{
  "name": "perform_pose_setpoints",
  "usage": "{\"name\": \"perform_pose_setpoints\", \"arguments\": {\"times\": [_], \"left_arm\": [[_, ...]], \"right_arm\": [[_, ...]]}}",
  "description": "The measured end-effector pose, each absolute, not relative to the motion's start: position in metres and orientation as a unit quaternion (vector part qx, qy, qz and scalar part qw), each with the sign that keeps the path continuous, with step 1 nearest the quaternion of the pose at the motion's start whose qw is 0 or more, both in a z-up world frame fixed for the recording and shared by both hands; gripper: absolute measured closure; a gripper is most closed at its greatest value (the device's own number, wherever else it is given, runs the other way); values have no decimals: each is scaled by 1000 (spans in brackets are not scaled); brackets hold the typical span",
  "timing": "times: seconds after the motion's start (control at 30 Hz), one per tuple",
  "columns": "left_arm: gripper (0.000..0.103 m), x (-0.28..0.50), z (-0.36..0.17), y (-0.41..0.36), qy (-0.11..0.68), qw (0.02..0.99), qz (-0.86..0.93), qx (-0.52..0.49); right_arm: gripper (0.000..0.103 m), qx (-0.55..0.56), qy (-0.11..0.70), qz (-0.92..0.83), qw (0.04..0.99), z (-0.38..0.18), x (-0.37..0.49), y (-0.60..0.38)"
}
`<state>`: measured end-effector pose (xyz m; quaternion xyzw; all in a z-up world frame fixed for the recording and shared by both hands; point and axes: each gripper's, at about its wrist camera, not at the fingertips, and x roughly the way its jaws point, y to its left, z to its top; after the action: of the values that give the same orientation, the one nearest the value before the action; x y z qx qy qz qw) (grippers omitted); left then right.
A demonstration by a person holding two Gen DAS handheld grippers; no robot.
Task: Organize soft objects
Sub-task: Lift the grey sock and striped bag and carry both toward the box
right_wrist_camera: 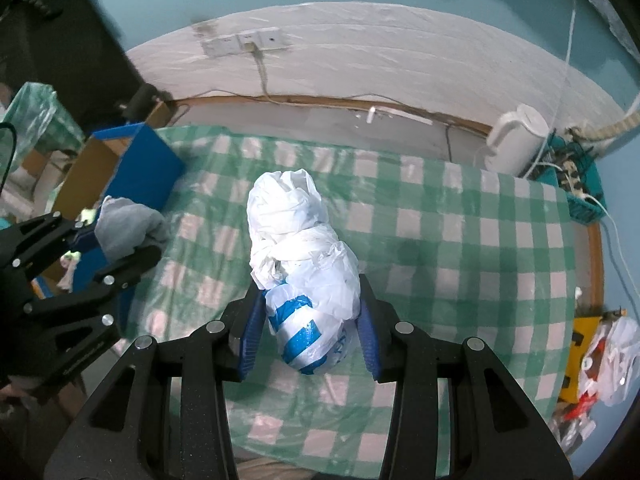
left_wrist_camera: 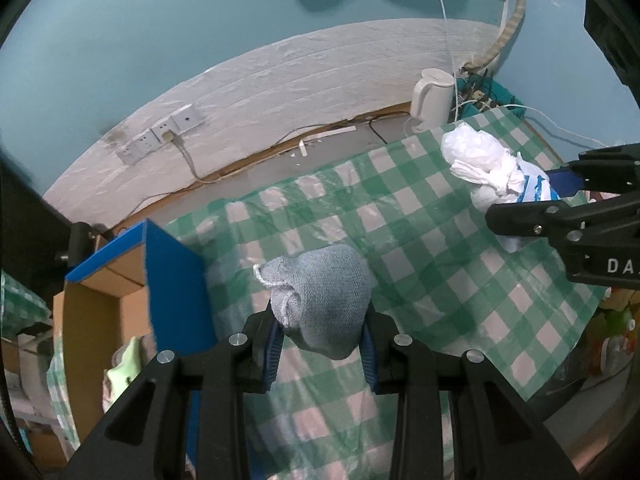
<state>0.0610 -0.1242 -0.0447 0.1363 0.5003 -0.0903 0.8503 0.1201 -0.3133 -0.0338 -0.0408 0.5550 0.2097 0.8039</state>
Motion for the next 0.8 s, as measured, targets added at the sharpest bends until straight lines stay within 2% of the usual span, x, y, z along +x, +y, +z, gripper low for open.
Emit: {"name": "perform_pose_setpoints", "arguments": {"times": [0.8], "left_arm": [[70,23,-24,-22,485,867,-33,107]], "right_arm": [[62,-76,543,284,787,-19,96,-236]]}}
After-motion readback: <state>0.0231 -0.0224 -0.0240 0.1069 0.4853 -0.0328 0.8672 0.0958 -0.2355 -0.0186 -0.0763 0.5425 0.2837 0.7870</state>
